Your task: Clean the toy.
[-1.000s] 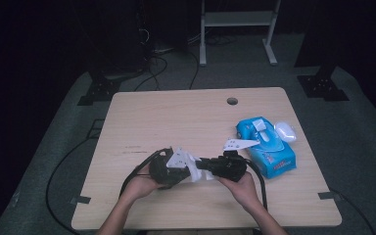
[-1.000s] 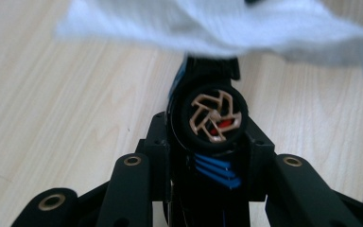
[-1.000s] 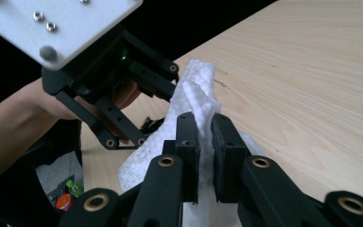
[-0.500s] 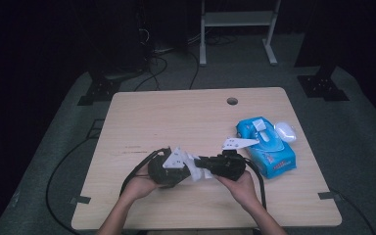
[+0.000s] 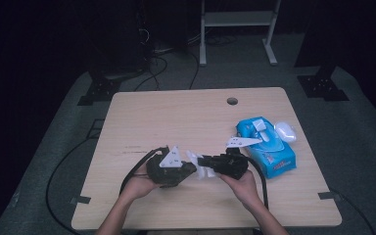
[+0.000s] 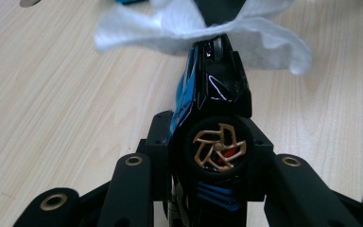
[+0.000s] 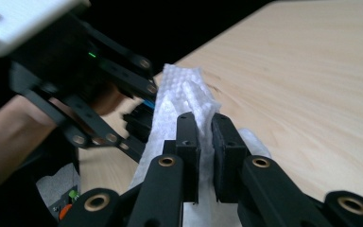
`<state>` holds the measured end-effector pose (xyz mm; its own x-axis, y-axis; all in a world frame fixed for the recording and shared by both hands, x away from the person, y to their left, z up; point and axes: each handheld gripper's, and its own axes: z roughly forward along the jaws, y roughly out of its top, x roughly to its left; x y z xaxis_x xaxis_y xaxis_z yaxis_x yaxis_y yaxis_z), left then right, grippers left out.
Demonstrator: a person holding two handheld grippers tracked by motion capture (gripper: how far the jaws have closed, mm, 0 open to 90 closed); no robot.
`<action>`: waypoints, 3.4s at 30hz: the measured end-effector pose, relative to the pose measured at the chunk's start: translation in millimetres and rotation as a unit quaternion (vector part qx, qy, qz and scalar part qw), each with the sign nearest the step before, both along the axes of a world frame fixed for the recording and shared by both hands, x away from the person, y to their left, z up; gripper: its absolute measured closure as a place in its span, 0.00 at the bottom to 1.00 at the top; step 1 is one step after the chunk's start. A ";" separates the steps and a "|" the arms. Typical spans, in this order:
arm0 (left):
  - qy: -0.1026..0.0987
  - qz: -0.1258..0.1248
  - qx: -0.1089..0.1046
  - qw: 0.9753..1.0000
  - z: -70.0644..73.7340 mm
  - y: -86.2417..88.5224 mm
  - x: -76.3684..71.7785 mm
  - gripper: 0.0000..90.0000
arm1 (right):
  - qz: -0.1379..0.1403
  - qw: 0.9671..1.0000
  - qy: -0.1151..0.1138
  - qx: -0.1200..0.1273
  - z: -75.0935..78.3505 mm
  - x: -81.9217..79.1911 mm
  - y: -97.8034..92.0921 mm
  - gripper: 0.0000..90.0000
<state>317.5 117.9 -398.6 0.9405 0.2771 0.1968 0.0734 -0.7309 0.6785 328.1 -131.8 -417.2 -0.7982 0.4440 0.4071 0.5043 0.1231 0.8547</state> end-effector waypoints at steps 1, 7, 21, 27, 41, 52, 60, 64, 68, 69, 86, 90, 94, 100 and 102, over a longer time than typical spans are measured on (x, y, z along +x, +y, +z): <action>0.000 0.000 -0.001 1.000 0.1 -0.1 0.0 0.71 | 0.001 1.000 -0.005 0.003 1.5 -0.8 0.4 0.91; 0.000 -0.004 -0.002 1.000 -0.4 -1.7 -0.2 0.71 | -0.007 1.000 0.019 -0.020 -13.9 4.8 -2.8 0.91; -0.009 -0.008 0.011 1.000 -3.3 -13.3 -0.5 0.71 | 0.020 1.000 -0.018 0.009 14.2 -9.2 9.3 0.92; 0.005 -0.005 0.021 1.000 -9.7 -15.8 4.5 0.72 | -0.019 0.999 0.015 -0.033 -11.6 1.4 -10.2 0.92; 0.025 0.009 0.072 0.997 -16.4 -28.1 9.6 0.72 | -0.024 0.998 0.025 -0.050 -18.9 1.5 -10.0 0.91; 0.044 0.008 0.098 0.994 -27.2 -39.3 14.2 0.71 | -0.036 0.997 0.032 -0.054 -22.5 3.5 -17.7 0.91; 0.058 0.014 0.093 0.994 -28.3 -34.7 17.0 0.70 | -0.038 0.997 0.034 -0.055 -23.8 4.2 -18.9 0.91; 0.057 0.012 0.079 0.995 -25.9 -29.1 15.2 0.68 | -0.035 0.997 0.033 -0.053 -23.4 4.0 -17.1 0.91; 0.053 0.010 0.063 0.997 -23.3 -16.7 10.6 0.63 | -0.031 0.998 0.031 -0.053 -21.9 2.9 -15.0 0.91; 0.051 0.012 0.061 0.997 -23.1 -12.1 9.4 0.63 | -0.030 0.998 0.029 -0.054 -21.7 2.8 -14.2 0.91; 0.063 0.024 0.052 0.996 -38.2 29.5 3.1 0.63 | -0.017 0.997 0.029 -0.063 -22.0 1.7 -2.5 0.91; 0.061 0.019 0.047 0.997 -38.9 17.7 12.1 0.63 | -0.029 0.998 0.022 -0.057 -18.3 4.2 -7.9 0.91; 0.051 0.012 0.042 0.998 -38.5 -3.3 26.6 0.64 | -0.045 0.998 0.017 -0.051 -12.7 12.8 -14.5 0.91; 0.035 0.014 0.048 0.998 -38.4 -25.2 49.4 0.64 | -0.062 0.996 0.020 -0.063 -13.4 29.7 -15.7 0.91; 0.040 0.014 0.044 0.998 -38.9 -27.6 55.9 0.64 | -0.068 0.995 0.025 -0.067 -17.6 35.8 -16.0 0.91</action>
